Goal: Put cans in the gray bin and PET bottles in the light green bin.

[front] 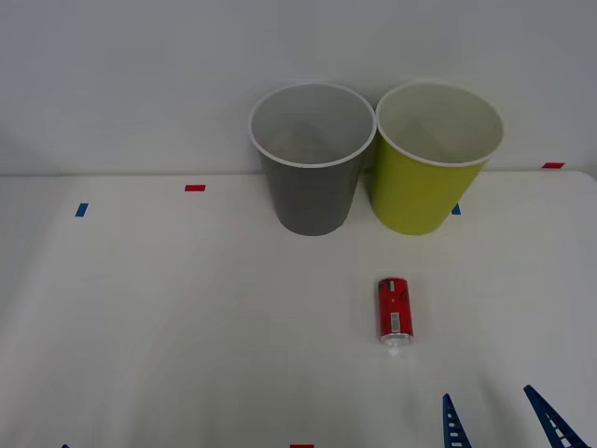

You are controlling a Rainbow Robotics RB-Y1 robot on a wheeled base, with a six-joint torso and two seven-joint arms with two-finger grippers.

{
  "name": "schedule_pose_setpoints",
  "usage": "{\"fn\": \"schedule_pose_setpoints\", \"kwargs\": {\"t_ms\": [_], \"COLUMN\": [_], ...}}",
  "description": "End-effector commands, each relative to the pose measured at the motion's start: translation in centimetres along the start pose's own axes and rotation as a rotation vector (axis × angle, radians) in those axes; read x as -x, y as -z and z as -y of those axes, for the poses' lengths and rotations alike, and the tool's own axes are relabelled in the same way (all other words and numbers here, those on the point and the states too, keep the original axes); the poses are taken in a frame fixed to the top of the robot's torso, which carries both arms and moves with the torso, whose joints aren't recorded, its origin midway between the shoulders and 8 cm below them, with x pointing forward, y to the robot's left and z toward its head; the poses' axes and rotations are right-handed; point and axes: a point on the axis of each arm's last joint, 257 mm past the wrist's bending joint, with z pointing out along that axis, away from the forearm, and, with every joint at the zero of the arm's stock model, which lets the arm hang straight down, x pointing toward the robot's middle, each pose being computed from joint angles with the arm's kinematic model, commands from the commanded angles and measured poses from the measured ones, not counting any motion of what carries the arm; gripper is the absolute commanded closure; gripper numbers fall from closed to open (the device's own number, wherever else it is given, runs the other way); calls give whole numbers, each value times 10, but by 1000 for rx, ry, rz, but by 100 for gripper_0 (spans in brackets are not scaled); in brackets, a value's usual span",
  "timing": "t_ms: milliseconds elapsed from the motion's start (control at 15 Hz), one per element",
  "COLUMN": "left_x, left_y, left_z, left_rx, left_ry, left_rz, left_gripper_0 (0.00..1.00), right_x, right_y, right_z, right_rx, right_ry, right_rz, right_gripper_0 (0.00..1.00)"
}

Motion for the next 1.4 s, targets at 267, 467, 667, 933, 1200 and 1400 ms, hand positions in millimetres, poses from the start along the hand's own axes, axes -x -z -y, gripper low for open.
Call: {"fn": "schedule_pose_setpoints", "kwargs": {"t_ms": [267,467,667,933,1200,1400], "left_x": [0,0,0,0,0,0], "left_y": [0,0,0,0,0,0], "left_z": [0,0,0,0,0,0], "left_rx": [0,0,0,0,0,0], "left_ry": [0,0,0,0,0,0], "left_rz": [0,0,0,0,0,0], "left_gripper_0": [0,0,0,0,0,0], "right_x": [0,0,0,0,0,-25], "right_y": [0,0,0,0,0,-2], "right_z": [0,0,0,0,0,-4], "right_rx": [0,0,0,0,0,9], "right_ry": [0,0,0,0,0,-11], "right_rz": [0,0,0,0,0,-40], "right_gripper_0": [0,0,0,0,0,0]}}
